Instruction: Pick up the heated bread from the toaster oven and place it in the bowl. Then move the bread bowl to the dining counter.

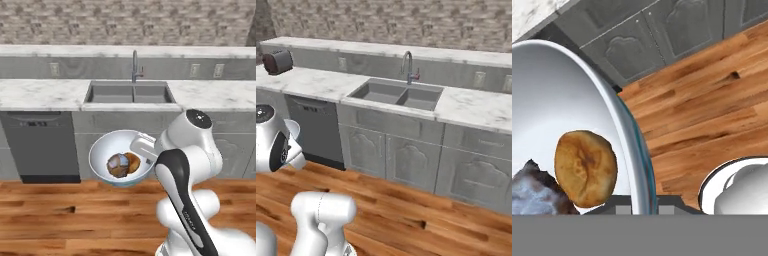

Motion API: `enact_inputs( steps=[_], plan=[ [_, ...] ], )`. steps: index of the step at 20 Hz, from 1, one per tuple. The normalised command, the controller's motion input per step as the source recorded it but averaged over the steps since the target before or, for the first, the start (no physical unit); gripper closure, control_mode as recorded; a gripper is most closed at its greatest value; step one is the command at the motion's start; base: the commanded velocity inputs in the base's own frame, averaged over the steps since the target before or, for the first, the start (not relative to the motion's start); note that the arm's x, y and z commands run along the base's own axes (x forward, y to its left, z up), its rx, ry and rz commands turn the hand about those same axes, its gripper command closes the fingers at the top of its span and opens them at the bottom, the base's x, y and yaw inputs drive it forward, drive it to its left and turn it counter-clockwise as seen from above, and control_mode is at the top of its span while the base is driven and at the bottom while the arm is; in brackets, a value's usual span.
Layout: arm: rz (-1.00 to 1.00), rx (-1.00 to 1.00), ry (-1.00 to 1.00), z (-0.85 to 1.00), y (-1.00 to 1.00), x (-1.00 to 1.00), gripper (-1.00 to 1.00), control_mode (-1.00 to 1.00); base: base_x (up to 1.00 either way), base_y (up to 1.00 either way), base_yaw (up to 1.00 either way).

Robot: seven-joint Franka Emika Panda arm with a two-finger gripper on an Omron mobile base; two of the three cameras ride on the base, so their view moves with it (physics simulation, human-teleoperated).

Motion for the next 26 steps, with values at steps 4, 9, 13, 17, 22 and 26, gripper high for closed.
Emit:
enact_inputs(
  steps=[4,9,13,17,22,26],
  plan=[
    [0.00,0.00,0.00,0.00,0.00,0.00,1.00,1.00,1.00,1.00,0.25],
    [0.00,0.00,0.00,0.00,0.00,0.00,1.00,1.00,1.00,1.00,0.25],
    [0.00,0.00,0.00,0.00,0.00,0.00,1.00,1.00,0.98,1.00,0.25],
    [0.00,0.00,0.00,0.00,0.00,0.00,1.00,1.00,0.93,1.00,0.24],
    [0.00,0.00,0.00,0.00,0.00,0.00,1.00,1.00,0.87,1.00,0.19],
    [0.00,0.00,0.00,0.00,0.00,0.00,1.00,1.00,0.64,1.00,0.11]
  ],
)
